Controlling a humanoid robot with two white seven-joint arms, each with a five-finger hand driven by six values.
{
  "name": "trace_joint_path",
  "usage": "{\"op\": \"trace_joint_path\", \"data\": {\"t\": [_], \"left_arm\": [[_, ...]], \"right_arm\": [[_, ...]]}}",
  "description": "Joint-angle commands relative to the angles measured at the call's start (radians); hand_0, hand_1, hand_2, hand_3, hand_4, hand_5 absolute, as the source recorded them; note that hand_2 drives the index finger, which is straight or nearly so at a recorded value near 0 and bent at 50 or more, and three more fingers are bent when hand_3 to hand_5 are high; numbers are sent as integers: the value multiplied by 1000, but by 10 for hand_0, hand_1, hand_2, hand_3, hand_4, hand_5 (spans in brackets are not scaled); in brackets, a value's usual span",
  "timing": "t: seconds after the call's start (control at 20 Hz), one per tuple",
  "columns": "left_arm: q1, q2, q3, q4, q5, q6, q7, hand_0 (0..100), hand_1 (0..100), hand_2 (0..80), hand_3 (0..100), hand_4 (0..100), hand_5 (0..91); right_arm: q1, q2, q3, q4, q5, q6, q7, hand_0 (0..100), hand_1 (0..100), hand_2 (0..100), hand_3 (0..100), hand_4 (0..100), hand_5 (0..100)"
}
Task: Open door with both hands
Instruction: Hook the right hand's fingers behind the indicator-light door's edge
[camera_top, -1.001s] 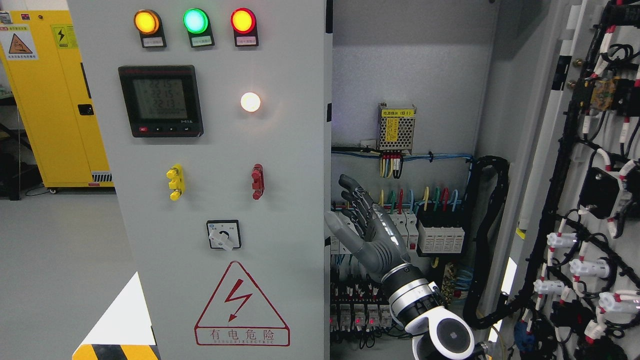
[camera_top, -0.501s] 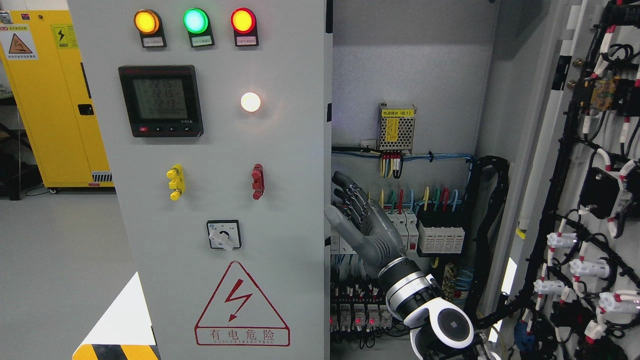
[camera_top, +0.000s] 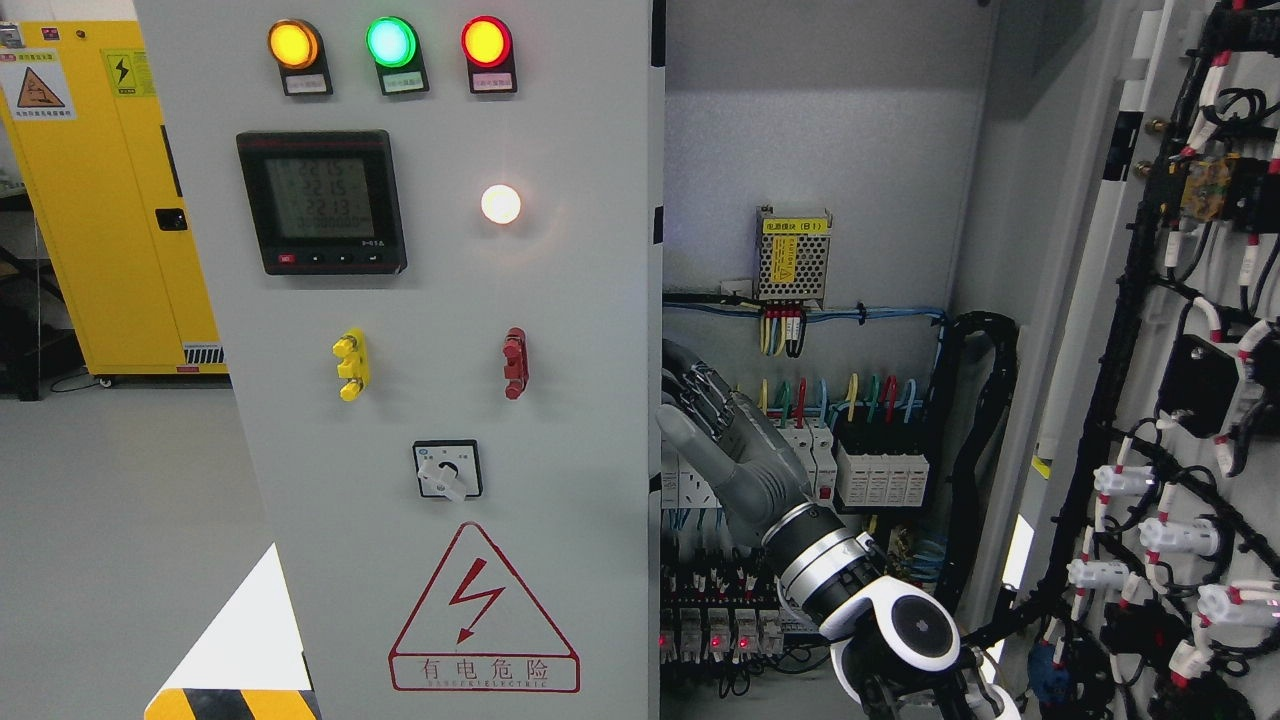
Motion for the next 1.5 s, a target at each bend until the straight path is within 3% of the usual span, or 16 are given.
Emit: {"op": "trace_joint_path", "data": {"t": [0.0,0.35,0.75,0.95,1.3,1.45], "left_arm": [[18,-6,1,-1,1,0,1,120,556,0,0,0,0],[15,-7,1,-2,1,0,1,120,556,0,0,0,0],[15,-18,-1,-2,1,0,1,120,556,0,0,0,0],[16,-22,-1,-1,-1,0,1,120,556,0,0,0,0],[16,-22,-1,1,-1,0,1,120,556,0,0,0,0],[16,-29,-1,1,-1,0,1,120,556,0,0,0,0]], "right_arm": [[-22,0,-60,81,-14,-1,34,0,500,40,0,0,0],[-48,0,-98,127,-15,-1,112,0,500,40,0,0,0],[-53,1,-98,127,-17,1,138,0,500,40,0,0,0],[-53,1,-98,130,-15,-1,184,0,500,40,0,0,0],[-82,6,-98,140,-15,1,189,0,500,40,0,0,0],[-82,6,-98,140,-17,2,227,0,500,40,0,0,0]]}}
